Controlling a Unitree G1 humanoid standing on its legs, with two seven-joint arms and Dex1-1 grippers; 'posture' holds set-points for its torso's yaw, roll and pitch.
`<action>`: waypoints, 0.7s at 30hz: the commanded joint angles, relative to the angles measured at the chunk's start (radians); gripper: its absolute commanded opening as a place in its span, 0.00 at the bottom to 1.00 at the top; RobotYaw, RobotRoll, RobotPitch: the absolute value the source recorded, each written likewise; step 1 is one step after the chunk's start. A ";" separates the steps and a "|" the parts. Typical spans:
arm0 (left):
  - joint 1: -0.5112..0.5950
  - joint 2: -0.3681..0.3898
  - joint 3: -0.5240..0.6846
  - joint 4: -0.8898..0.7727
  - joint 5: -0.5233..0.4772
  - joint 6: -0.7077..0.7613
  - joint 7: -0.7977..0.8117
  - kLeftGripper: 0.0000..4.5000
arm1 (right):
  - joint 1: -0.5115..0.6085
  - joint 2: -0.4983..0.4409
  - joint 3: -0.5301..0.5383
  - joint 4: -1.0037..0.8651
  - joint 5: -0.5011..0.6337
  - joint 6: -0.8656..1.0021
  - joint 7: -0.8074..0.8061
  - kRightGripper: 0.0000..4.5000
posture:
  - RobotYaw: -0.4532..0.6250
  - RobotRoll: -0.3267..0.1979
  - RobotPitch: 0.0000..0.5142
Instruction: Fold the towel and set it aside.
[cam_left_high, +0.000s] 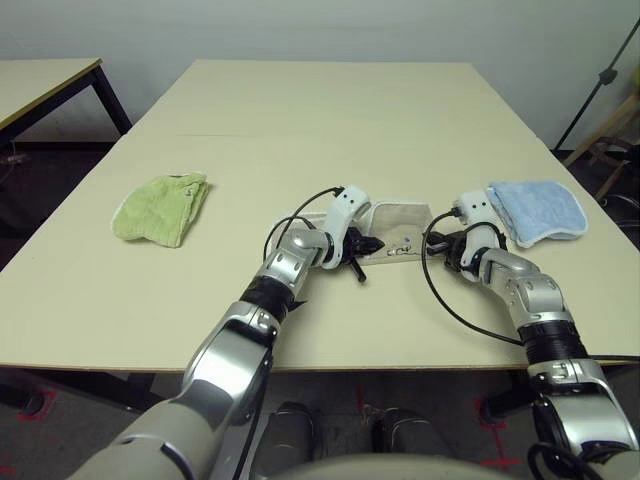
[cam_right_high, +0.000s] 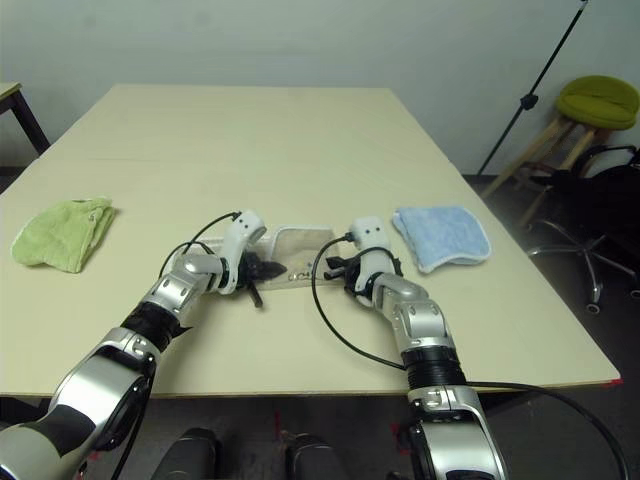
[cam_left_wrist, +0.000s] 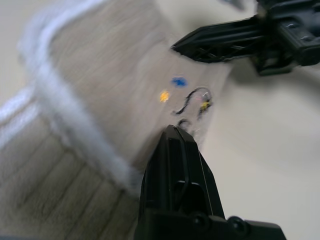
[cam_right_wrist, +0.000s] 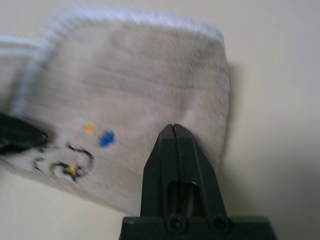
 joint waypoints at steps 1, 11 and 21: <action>-0.033 -0.020 0.037 -0.054 -0.040 0.030 0.028 0.00 | -0.069 0.001 -0.050 -0.031 0.046 -0.009 0.004 0.00 | 0.46 0.62 0.06; -0.134 -0.059 0.075 0.180 -0.004 -0.129 0.161 0.00 | -0.190 0.036 -0.057 0.155 0.006 -0.152 -0.040 0.00 | 0.44 0.62 0.08; -0.081 -0.039 0.046 0.372 0.068 -0.259 0.202 0.00 | -0.249 0.076 -0.015 0.589 -0.135 -0.380 -0.106 0.00 | 0.43 0.62 0.08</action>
